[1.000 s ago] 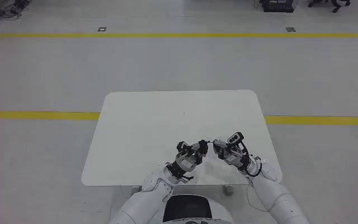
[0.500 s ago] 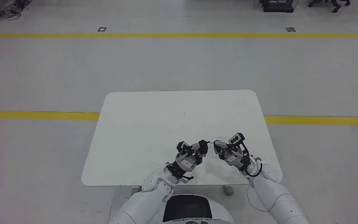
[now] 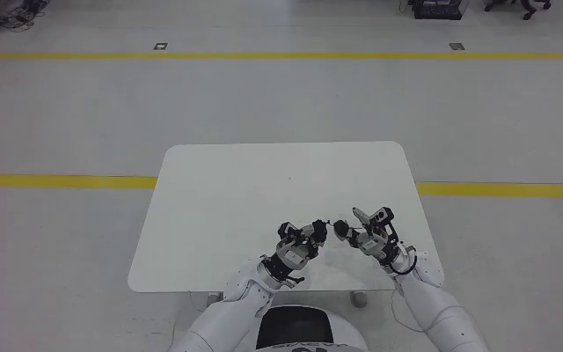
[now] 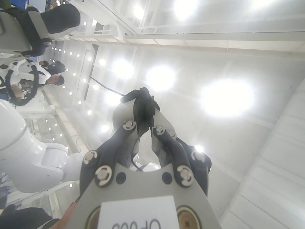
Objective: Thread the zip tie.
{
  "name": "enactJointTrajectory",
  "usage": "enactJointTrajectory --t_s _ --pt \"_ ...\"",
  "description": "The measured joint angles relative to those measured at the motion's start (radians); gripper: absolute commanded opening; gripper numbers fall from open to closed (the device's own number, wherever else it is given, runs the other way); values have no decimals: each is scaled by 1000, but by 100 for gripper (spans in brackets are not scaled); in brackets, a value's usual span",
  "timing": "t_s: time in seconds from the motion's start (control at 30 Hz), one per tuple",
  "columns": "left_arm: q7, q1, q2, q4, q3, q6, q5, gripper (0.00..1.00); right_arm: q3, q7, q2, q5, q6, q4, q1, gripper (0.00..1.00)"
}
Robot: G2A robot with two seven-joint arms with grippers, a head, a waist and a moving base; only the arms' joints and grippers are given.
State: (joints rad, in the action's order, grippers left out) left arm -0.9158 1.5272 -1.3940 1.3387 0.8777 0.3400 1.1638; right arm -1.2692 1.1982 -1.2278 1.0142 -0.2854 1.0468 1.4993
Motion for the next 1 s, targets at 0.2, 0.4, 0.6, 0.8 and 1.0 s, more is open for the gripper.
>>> enactJointTrajectory --t_s 0.2,0.4,0.6,0.8,1.0 --pt "17 3 -1 11 -1 -8 15 0 -10 -17 2 -7 -14 26 7 100" --pt "44 25 2 64 14 -24 63 0 -94 -51 19 -53 -55 151 81 100" --pt "37 67 13 143 38 -22 63 0 -186 -88 24 -86 -55 281 168 100" --pt "24 111 26 222 62 -23 42 0 -225 -102 17 -103 -55 353 220 100" --pt "24 111 26 221 61 -24 42 0 -224 -102 17 -102 -55 351 219 100"
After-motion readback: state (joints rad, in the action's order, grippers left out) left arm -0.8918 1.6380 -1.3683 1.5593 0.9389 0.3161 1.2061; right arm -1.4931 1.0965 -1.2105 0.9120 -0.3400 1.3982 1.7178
